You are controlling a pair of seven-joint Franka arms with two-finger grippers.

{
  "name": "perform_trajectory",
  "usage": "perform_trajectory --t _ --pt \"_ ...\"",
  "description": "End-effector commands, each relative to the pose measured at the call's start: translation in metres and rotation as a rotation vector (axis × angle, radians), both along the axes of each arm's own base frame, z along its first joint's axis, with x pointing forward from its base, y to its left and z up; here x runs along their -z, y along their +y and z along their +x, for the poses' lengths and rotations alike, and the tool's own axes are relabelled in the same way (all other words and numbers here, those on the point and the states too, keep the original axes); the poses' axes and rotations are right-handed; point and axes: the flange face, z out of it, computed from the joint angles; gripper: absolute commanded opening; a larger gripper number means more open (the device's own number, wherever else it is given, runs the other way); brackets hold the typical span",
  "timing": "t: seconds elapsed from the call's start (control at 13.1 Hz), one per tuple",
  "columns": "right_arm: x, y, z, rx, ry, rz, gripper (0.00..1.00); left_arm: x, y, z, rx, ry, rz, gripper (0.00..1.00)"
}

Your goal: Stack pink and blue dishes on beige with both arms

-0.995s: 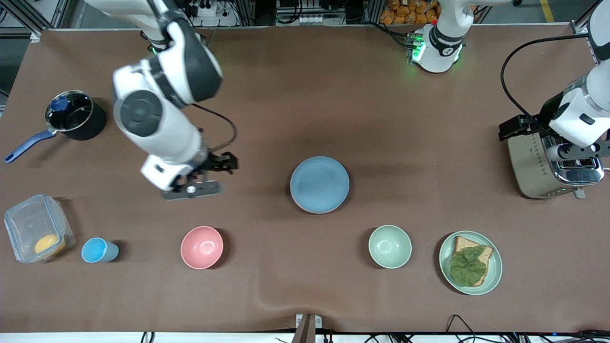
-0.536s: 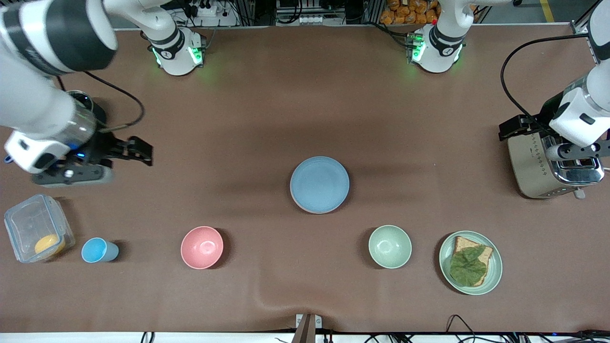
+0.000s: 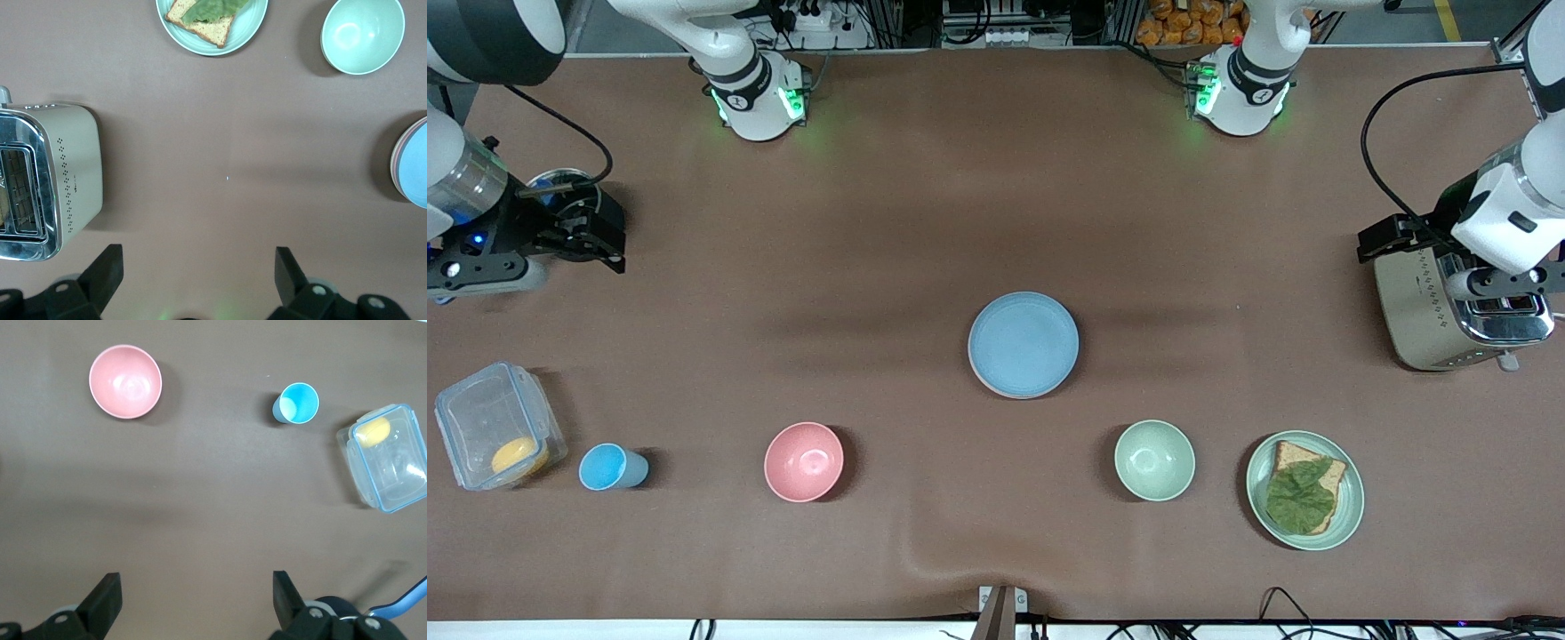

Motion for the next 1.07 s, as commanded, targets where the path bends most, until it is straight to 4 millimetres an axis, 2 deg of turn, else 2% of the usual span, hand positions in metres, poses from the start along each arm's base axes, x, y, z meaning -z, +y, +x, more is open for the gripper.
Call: perform_trajectory --t 0.0,0.38,0.77,0.99 --pt "0.005 -0.013 -0.013 -0.025 -0.010 0.005 1.00 -0.004 0.002 -0.002 0.015 -0.009 -0.015 1.00" --pt "0.014 -0.035 -0.011 0.027 -0.010 0.062 1.00 -0.004 -0.001 -0.002 0.018 -0.007 -0.014 1.00" --pt "0.015 -0.036 -0.009 0.028 -0.003 0.077 1.00 -0.005 -0.001 -0.002 0.018 -0.010 -0.016 1.00" --pt "0.014 -0.030 -0.009 0.017 -0.002 0.077 1.00 -0.004 -0.002 -0.002 0.020 -0.007 -0.016 1.00"
